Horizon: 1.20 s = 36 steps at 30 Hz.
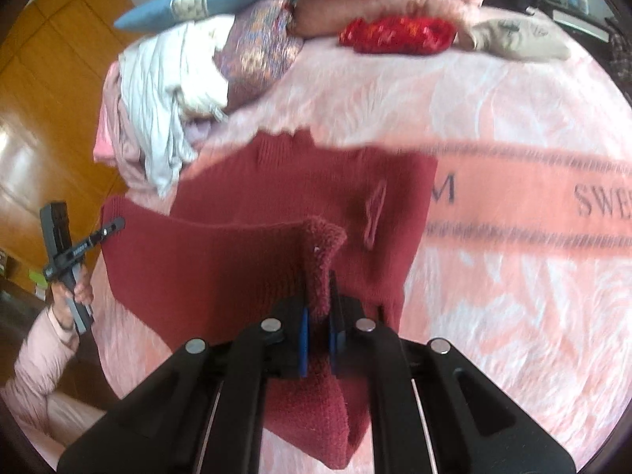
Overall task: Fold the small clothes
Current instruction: 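Lift the folded sweater off the bedspread with both grippers, then lower the sweater onto the bedspread and open both grippers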
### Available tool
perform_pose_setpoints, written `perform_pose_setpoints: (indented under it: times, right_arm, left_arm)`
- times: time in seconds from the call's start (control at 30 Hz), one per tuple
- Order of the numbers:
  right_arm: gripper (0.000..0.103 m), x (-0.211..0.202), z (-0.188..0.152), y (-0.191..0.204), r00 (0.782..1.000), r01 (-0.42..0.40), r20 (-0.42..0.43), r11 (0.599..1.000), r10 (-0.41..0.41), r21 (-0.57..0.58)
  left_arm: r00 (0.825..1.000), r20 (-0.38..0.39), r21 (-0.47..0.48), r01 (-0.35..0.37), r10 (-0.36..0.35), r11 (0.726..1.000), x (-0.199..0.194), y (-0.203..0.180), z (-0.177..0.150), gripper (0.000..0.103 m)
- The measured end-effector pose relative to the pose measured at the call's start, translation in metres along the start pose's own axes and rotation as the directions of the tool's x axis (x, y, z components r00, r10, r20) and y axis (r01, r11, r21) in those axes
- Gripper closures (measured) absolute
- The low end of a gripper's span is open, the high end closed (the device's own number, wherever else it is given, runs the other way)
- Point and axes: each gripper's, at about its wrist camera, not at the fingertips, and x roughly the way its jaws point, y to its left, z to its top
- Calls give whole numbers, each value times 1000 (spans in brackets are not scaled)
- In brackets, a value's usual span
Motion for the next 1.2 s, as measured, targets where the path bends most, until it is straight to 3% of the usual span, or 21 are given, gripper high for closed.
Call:
perform_pose_setpoints:
  times: [0.27, 0.47, 0.77, 1.03, 1.17, 1.2]
  right_arm:
    - [97, 35, 70, 2, 996, 38, 74, 999, -41, 33]
    - [97, 74, 99, -10, 995, 76, 57, 995, -80, 70]
    - [97, 128, 108, -38, 990, 140, -4, 982, -140, 126]
    - [96, 172, 94, -58, 975, 217, -89, 960, -205, 175]
    - [89, 174, 90, -61, 972, 230, -95, 952, -214, 203]
    - [84, 172, 90, -61, 972, 229, -92, 951, -215, 206]
  left_arm:
    - [993, 68, -74, -92, 97, 993, 30, 21, 43, 91]
    - [991, 46, -157, -120, 128, 980, 76, 42, 57, 91]
    - [984, -33, -147, -179, 176, 973, 129, 55, 53, 91]
    - [968, -122, -129, -233, 218, 964, 161, 61, 43, 89]
    - [968, -110, -124, -237, 224, 963, 165, 61, 42, 85]
    - [967, -111, -129, -242, 228, 962, 165, 62, 42, 82]
